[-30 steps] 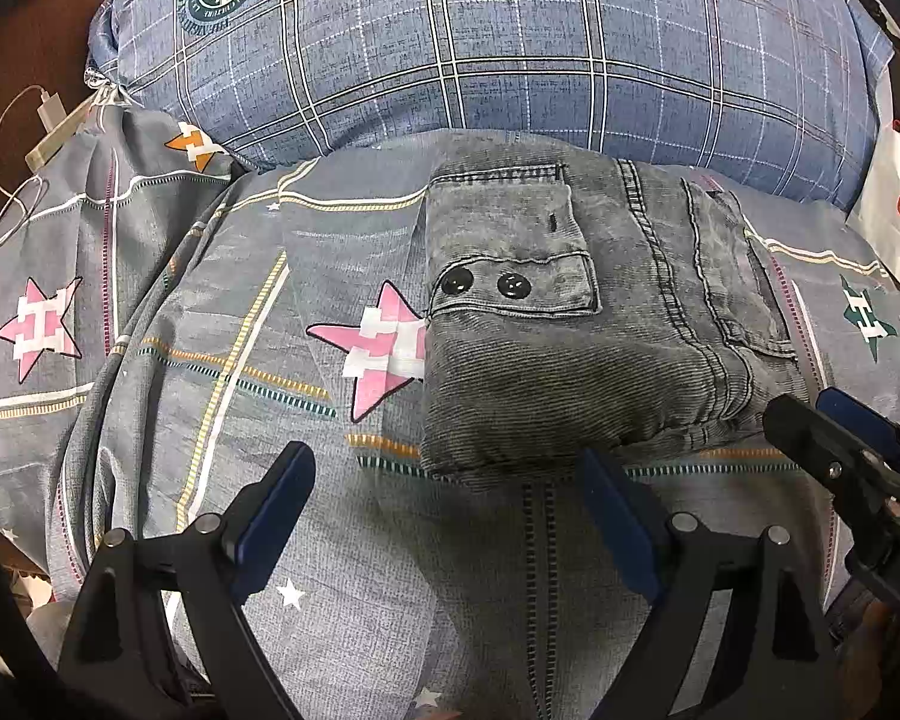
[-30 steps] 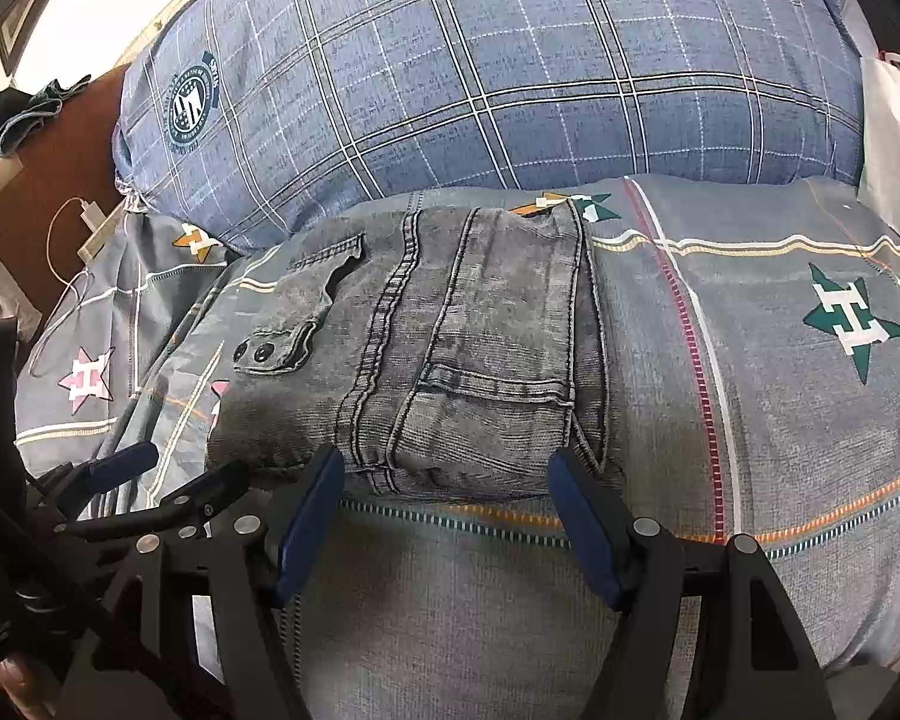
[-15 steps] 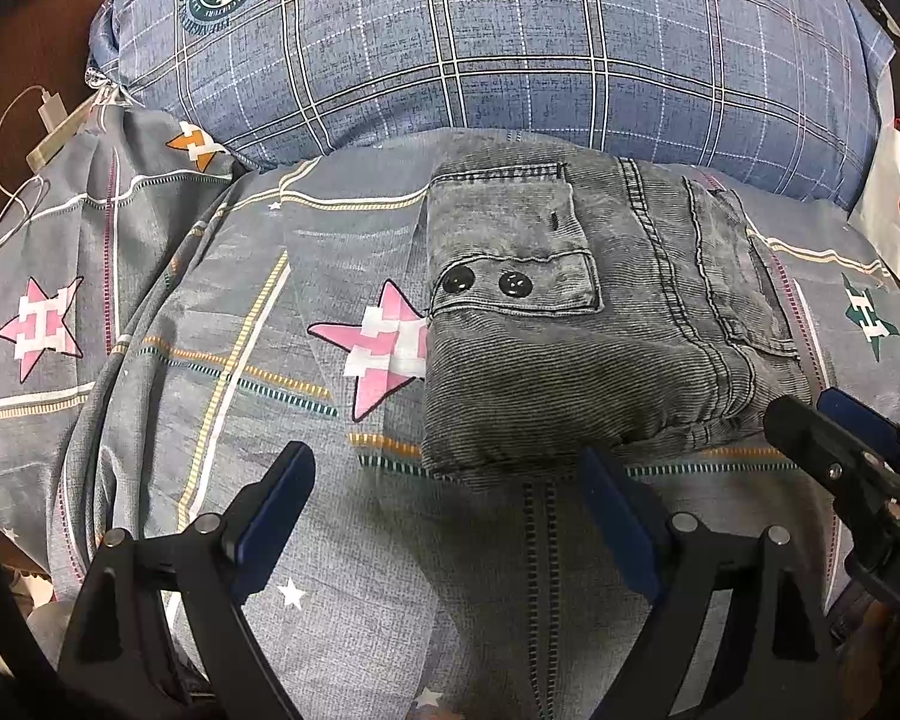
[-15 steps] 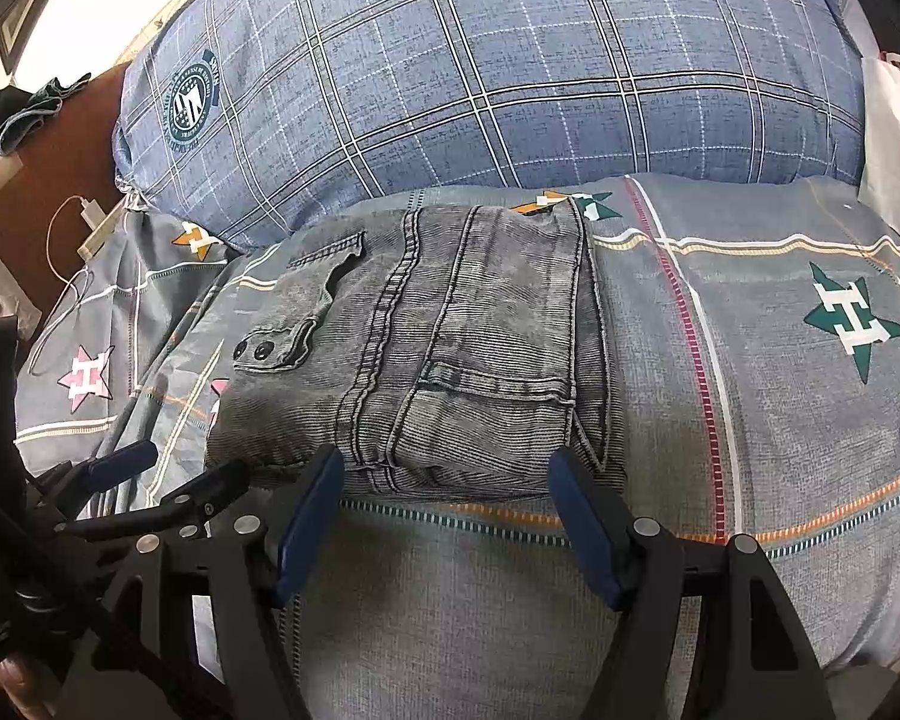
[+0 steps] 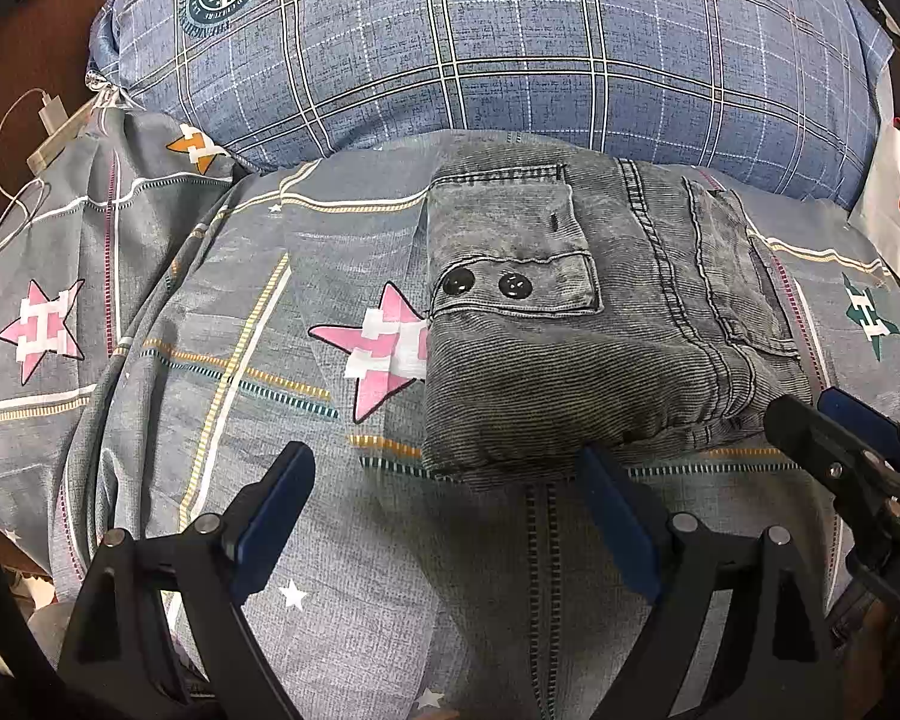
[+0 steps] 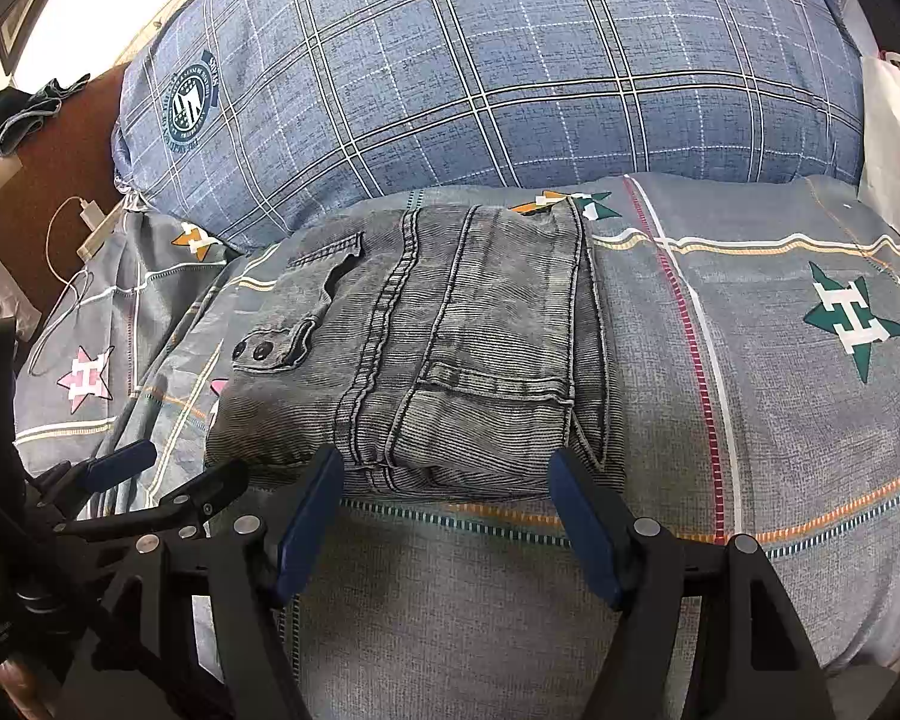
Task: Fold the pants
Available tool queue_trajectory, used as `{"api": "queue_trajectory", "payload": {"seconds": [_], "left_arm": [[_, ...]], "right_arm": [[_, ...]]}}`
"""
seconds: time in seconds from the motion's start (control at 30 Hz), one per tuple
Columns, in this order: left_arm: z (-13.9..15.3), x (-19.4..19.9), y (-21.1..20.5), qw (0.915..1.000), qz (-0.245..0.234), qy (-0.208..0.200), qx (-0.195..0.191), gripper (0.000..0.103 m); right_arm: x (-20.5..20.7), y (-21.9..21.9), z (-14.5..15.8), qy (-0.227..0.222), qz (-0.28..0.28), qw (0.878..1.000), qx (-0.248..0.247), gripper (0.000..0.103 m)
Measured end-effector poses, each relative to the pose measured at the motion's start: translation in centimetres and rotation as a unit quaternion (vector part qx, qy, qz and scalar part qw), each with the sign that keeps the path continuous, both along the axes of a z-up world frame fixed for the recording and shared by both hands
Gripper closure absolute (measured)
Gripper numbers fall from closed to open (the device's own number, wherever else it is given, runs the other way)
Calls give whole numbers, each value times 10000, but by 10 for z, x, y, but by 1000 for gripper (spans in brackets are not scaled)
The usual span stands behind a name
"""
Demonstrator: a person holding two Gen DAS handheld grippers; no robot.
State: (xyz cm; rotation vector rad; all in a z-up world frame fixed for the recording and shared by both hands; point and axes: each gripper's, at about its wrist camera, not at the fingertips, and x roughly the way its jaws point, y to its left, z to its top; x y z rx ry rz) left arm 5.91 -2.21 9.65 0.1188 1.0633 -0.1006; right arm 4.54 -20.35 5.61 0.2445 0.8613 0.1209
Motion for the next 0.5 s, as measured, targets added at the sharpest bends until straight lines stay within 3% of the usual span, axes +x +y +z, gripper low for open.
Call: {"api": "queue_trajectory", "payload": {"seconds": [0.5], "left_arm": [[0,0,0,10000,-2,-8,9,15]], "right_arm": [[-1,1,0,5,-10,10000,3,28]]}}
